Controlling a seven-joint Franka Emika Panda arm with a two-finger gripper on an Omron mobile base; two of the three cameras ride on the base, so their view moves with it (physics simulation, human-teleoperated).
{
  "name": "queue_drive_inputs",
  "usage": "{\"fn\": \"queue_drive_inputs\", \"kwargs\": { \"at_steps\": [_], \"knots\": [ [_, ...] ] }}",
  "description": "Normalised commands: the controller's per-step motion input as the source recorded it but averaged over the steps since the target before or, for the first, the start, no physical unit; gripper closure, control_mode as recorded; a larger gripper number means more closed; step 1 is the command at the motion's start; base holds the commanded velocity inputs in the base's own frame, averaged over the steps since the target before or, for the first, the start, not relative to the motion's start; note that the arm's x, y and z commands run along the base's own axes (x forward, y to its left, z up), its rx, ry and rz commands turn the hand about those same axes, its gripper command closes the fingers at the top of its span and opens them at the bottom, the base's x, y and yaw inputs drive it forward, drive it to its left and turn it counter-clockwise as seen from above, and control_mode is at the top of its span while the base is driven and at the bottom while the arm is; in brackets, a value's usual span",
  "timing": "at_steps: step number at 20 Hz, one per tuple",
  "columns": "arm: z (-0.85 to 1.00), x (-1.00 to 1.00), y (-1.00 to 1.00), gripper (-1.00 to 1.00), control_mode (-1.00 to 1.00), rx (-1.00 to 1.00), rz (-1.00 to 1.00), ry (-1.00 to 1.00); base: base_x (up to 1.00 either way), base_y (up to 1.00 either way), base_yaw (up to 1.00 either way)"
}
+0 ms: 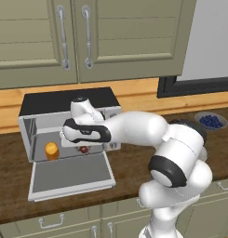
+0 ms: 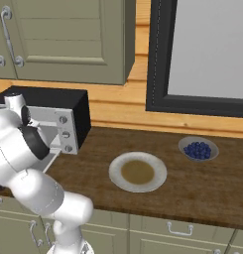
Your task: Pick up the kebab skewer and baguette bread, and place them inside the toaster oven. Close the toaster oven door and start by setting the timer.
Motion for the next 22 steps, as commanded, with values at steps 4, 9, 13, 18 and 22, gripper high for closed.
{"fn": "queue_drive_inputs", "kwargs": {
  "at_steps": [4, 9, 13, 18, 22],
  "knots": [
    [-0.23, -0.05, 0.00, 1.00, -1.00, 0.00, 0.00, 0.00, 0.00, 0.00, 0.00],
    [-0.17, -0.26, 0.00, -1.00, -1.00, 0.00, 0.00, 0.00, 0.00, 0.00, 0.00],
    [-0.01, -0.16, 0.00, -1.00, -1.00, 0.00, 0.00, -0.01, 0.00, 0.00, 0.00],
    [0.02, -0.02, 0.00, -1.00, -1.00, 0.00, 0.00, -0.05, 0.00, 0.00, 0.00],
    [0.42, -0.03, 0.00, -1.00, -1.00, 0.00, 0.00, -0.05, 0.00, 0.00, 0.00]
  ]
}}
